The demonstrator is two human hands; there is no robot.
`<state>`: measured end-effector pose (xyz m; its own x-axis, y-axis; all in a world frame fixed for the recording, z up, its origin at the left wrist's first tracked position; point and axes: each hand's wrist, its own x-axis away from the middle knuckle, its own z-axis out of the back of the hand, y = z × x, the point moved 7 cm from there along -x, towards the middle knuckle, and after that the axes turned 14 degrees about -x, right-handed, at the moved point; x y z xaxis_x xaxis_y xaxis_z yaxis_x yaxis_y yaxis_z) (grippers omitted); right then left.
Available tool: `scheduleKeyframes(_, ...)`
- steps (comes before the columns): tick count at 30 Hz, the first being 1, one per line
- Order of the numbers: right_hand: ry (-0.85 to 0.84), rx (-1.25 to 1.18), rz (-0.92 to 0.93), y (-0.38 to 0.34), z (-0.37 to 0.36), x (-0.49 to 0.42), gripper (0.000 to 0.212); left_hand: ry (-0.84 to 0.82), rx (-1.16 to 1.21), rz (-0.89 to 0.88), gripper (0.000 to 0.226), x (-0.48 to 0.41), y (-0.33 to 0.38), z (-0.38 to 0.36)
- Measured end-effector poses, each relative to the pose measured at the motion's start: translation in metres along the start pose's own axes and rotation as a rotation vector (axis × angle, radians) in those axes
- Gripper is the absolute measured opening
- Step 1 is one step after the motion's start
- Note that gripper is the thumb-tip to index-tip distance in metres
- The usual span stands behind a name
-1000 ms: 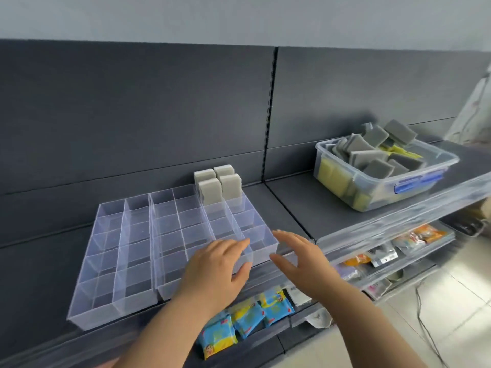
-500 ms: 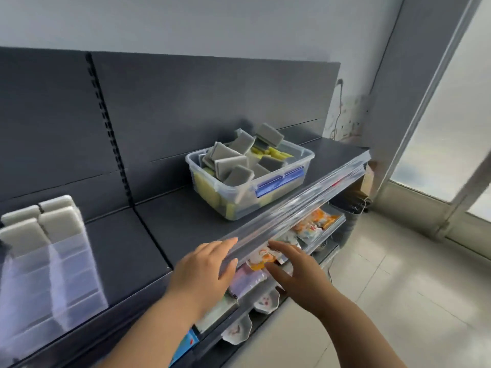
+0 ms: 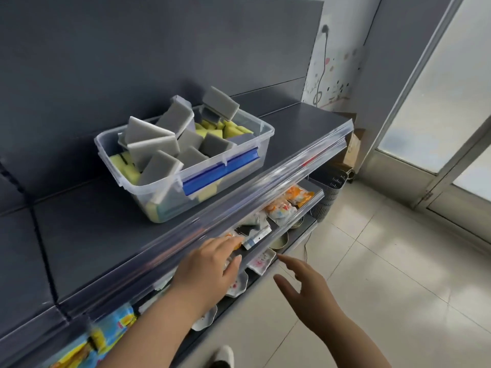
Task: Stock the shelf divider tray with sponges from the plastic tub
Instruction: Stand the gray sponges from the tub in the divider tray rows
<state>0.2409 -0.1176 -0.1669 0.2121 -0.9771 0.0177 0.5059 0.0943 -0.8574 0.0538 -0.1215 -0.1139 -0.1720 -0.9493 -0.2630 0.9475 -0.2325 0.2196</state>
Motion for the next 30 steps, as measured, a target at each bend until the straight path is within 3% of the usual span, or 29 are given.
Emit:
scheduleKeyframes(11,-0.008,-0.008,0.063,-0.018,0.051,-0.151,0.040,0.230,-0.038,-0.083,0.035,-0.147,-0.024,0.021)
scheduleKeyframes(19,0.183,-0.148,0.285,-0.058,0.091,-0.240,0.033,0.325,-0.111,-0.065,0.031,-0.226,-0.058,0.048)
scheduleKeyframes(26,-0.007,-0.185,0.520,-0.113,0.061,-0.308,0.026,0.370,-0.197,0.127,0.039,-0.219,-0.109,0.076)
scheduleKeyframes(30,-0.255,-0.114,0.496,-0.136,0.024,-0.353,0.019,0.403,-0.197,0.271,0.038,-0.206,-0.124,0.082)
